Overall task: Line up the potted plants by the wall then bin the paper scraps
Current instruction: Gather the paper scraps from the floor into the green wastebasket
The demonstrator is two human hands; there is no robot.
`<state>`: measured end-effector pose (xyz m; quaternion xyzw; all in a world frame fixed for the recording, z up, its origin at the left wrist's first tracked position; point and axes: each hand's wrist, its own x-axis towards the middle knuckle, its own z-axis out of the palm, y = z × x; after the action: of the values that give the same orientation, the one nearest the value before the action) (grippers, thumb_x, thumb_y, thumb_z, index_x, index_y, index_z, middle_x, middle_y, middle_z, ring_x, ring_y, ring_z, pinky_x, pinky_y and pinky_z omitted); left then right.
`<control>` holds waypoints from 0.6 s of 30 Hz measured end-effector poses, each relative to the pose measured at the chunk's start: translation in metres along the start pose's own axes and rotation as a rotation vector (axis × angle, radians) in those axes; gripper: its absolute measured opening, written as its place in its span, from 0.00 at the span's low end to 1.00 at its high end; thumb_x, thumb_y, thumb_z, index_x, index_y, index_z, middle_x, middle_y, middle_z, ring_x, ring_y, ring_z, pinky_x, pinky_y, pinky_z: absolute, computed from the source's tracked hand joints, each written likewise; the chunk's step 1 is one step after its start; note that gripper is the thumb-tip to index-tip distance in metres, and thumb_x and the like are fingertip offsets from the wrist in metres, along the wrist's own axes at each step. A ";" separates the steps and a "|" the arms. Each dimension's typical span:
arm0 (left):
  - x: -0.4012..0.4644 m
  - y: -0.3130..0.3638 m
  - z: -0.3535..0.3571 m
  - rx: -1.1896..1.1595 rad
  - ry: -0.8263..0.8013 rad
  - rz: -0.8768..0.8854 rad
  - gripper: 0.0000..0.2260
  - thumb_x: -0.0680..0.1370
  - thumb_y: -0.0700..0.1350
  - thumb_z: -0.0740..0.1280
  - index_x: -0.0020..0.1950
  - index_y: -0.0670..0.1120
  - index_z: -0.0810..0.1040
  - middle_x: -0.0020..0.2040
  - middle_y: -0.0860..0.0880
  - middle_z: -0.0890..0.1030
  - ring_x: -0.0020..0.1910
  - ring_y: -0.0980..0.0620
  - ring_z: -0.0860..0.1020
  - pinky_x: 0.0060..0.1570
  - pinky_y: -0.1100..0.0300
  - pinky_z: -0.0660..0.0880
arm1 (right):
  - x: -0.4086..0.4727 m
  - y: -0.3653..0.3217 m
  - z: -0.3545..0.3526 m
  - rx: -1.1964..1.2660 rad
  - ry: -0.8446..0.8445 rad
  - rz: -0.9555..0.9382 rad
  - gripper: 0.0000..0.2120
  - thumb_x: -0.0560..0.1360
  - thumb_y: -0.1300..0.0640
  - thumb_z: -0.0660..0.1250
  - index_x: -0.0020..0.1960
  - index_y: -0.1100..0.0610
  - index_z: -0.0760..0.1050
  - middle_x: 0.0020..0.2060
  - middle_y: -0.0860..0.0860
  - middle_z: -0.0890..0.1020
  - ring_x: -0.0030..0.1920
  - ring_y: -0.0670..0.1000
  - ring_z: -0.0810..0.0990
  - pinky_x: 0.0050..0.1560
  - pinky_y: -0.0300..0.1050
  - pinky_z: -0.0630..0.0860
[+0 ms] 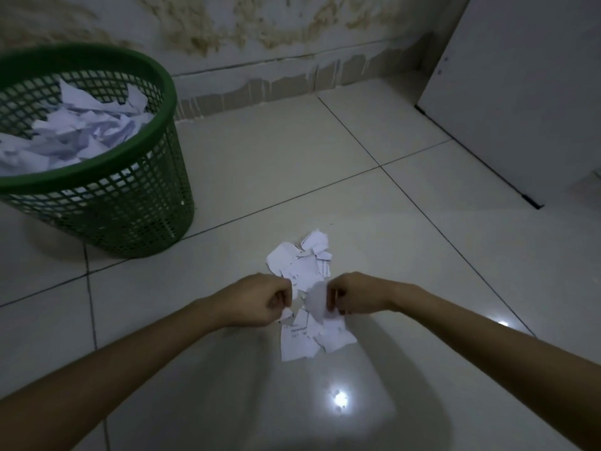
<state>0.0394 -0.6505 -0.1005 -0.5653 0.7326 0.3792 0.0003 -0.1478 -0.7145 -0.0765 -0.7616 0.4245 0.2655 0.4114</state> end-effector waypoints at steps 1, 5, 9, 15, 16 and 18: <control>-0.001 -0.002 0.001 0.010 -0.047 0.001 0.10 0.74 0.38 0.61 0.51 0.44 0.79 0.48 0.49 0.80 0.41 0.58 0.75 0.42 0.70 0.69 | -0.003 0.001 0.003 -0.021 -0.076 0.011 0.14 0.77 0.66 0.56 0.56 0.62 0.77 0.39 0.49 0.75 0.38 0.47 0.73 0.35 0.30 0.67; -0.002 0.002 0.012 0.041 -0.243 0.042 0.14 0.74 0.37 0.61 0.57 0.45 0.79 0.55 0.48 0.79 0.49 0.56 0.75 0.44 0.73 0.65 | -0.006 0.002 0.025 0.004 -0.297 0.077 0.15 0.77 0.66 0.55 0.61 0.64 0.73 0.41 0.52 0.80 0.40 0.49 0.74 0.38 0.33 0.69; 0.003 0.002 0.012 0.053 0.023 0.073 0.10 0.74 0.39 0.62 0.53 0.45 0.79 0.48 0.50 0.78 0.46 0.57 0.71 0.42 0.68 0.64 | -0.002 0.005 0.012 0.020 -0.066 0.012 0.14 0.76 0.65 0.57 0.58 0.60 0.76 0.46 0.52 0.77 0.43 0.48 0.73 0.37 0.30 0.67; 0.002 0.007 0.012 -0.244 -0.432 -0.006 0.14 0.74 0.34 0.60 0.54 0.40 0.82 0.49 0.46 0.83 0.44 0.59 0.75 0.46 0.71 0.70 | -0.001 0.008 0.014 0.062 -0.295 0.097 0.17 0.76 0.66 0.53 0.60 0.64 0.75 0.42 0.51 0.79 0.35 0.44 0.74 0.38 0.34 0.70; 0.003 0.007 0.016 -0.225 -0.424 0.008 0.17 0.73 0.33 0.60 0.58 0.41 0.80 0.55 0.46 0.82 0.47 0.59 0.75 0.46 0.75 0.69 | 0.001 0.008 0.017 0.072 -0.262 0.087 0.16 0.76 0.66 0.54 0.61 0.63 0.74 0.43 0.51 0.78 0.36 0.44 0.73 0.38 0.34 0.70; 0.006 0.007 0.019 -0.234 -0.285 0.034 0.18 0.73 0.33 0.59 0.60 0.42 0.78 0.56 0.47 0.81 0.47 0.64 0.74 0.43 0.81 0.66 | 0.002 0.008 0.012 0.153 -0.149 0.047 0.14 0.75 0.67 0.56 0.57 0.58 0.75 0.40 0.50 0.78 0.35 0.43 0.73 0.36 0.33 0.69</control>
<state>0.0240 -0.6444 -0.1124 -0.4894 0.6855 0.5381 0.0320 -0.1548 -0.7079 -0.0871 -0.6960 0.4296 0.2979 0.4923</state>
